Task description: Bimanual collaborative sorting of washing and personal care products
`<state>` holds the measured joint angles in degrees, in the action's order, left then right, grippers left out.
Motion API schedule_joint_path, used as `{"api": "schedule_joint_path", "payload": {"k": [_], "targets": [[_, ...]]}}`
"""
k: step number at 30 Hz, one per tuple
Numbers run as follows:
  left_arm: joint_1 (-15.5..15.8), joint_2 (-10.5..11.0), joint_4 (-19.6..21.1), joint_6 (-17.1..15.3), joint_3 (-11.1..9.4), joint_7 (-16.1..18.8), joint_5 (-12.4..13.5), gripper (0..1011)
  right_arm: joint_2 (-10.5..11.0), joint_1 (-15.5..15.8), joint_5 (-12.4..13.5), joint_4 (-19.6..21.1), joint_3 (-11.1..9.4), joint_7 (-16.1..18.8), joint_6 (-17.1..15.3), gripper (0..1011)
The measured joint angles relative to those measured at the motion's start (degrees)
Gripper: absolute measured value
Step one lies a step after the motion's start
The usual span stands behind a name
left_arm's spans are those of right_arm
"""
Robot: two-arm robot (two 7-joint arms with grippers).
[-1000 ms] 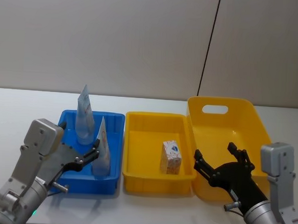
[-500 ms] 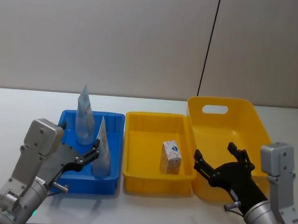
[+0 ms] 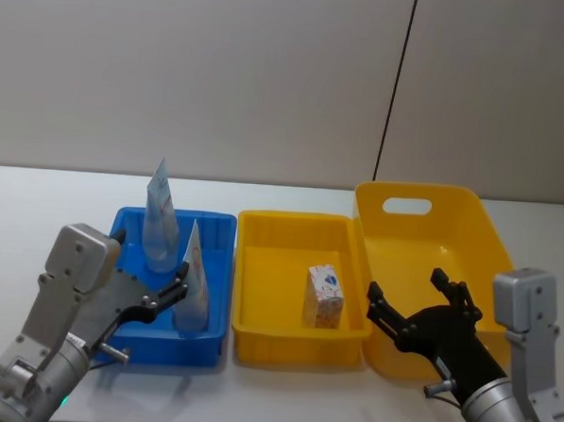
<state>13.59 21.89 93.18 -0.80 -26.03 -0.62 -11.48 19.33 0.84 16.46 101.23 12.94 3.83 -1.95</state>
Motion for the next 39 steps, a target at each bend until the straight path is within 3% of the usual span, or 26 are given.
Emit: {"api": "schedule_joint_path", "payload": {"k": [39], "targets": [[0.0,0.0,0.0,0.0,0.0,0.0,0.0,1001,0.0,0.0,0.0,0.0,0.0,0.0,0.0,1004]]}}
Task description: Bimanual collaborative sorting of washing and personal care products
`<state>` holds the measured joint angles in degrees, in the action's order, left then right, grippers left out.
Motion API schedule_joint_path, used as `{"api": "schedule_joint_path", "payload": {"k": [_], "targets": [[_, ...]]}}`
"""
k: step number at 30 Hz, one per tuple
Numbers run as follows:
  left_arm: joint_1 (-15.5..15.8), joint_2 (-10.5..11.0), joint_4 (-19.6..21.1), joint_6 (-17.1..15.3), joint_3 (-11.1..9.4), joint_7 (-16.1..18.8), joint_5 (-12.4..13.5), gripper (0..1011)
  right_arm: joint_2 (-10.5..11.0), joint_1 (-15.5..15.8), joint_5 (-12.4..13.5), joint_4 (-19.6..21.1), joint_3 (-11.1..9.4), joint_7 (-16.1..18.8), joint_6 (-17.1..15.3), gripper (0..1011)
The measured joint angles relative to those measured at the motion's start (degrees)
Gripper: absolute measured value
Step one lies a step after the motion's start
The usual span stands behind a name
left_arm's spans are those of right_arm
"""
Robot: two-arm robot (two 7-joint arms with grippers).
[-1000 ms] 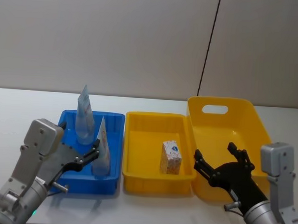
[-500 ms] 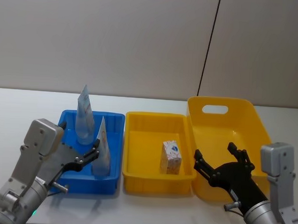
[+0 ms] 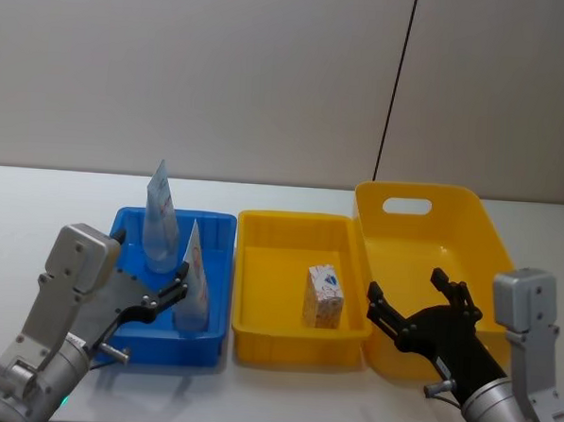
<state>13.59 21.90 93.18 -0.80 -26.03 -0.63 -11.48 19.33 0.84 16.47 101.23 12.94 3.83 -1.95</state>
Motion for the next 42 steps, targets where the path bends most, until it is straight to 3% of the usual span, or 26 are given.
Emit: {"api": "schedule_joint_path", "payload": {"k": [42], "targets": [[0.0,0.0,0.0,0.0,0.0,0.0,0.0,1001,0.0,0.0,0.0,0.0,0.0,0.0,0.0,1004]]}}
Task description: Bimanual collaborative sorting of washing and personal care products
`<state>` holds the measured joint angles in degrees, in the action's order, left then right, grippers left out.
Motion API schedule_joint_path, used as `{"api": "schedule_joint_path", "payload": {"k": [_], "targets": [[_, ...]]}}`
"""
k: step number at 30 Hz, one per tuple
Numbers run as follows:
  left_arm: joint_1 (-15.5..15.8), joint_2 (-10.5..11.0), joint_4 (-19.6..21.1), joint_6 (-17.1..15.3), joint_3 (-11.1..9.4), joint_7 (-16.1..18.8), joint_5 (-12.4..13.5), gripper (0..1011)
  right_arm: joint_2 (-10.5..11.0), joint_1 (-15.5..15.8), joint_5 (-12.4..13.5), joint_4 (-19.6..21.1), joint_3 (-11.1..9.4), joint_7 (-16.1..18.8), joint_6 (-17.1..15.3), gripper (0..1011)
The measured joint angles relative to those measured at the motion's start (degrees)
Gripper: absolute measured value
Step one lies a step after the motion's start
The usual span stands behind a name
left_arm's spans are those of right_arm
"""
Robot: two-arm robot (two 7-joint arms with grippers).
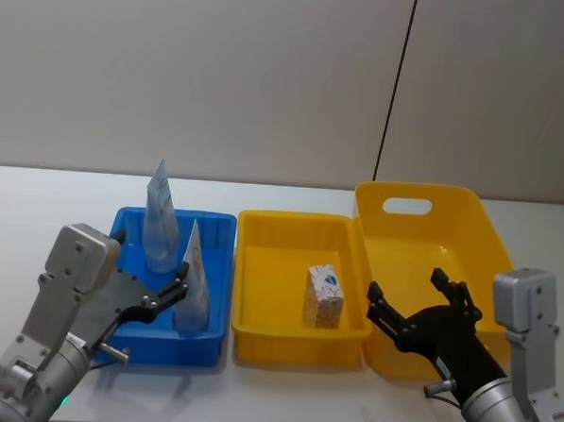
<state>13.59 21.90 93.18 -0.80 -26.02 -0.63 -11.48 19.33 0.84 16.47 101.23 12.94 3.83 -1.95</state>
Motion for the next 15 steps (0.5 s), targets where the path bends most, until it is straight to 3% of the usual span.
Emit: {"api": "schedule_joint_path", "payload": {"k": [15], "targets": [[0.0,0.0,0.0,0.0,0.0,0.0,0.0,1002,0.0,0.0,0.0,0.0,0.0,0.0,0.0,1003]]}}
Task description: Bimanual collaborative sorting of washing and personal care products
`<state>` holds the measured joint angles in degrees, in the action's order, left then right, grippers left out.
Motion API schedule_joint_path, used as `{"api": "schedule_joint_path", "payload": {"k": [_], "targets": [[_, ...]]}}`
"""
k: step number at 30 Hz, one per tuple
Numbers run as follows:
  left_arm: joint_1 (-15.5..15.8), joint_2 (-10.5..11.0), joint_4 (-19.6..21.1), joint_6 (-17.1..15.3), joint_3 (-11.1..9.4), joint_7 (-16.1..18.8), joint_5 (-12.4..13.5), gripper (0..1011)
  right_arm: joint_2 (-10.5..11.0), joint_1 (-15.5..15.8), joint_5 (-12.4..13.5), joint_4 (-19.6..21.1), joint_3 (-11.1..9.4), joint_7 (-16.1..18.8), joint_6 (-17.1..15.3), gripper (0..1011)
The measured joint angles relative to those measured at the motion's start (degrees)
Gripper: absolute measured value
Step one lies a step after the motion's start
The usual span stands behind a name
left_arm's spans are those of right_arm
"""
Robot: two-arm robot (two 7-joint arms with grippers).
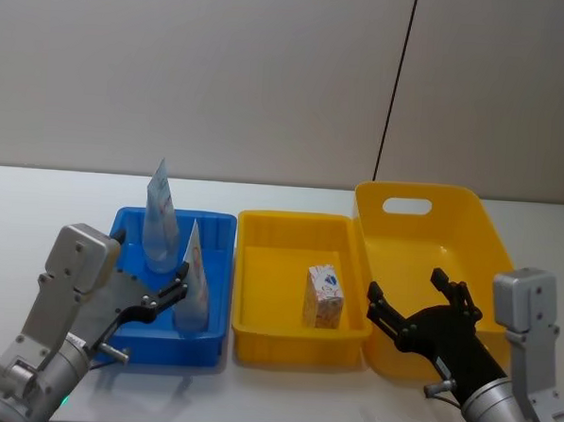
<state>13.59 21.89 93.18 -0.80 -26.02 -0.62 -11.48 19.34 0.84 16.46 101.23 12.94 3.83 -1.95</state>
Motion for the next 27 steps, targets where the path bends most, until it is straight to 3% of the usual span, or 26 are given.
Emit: {"api": "schedule_joint_path", "payload": {"k": [27], "targets": [[0.0,0.0,0.0,0.0,0.0,0.0,0.0,1001,0.0,0.0,0.0,0.0,0.0,0.0,0.0,1004]]}}
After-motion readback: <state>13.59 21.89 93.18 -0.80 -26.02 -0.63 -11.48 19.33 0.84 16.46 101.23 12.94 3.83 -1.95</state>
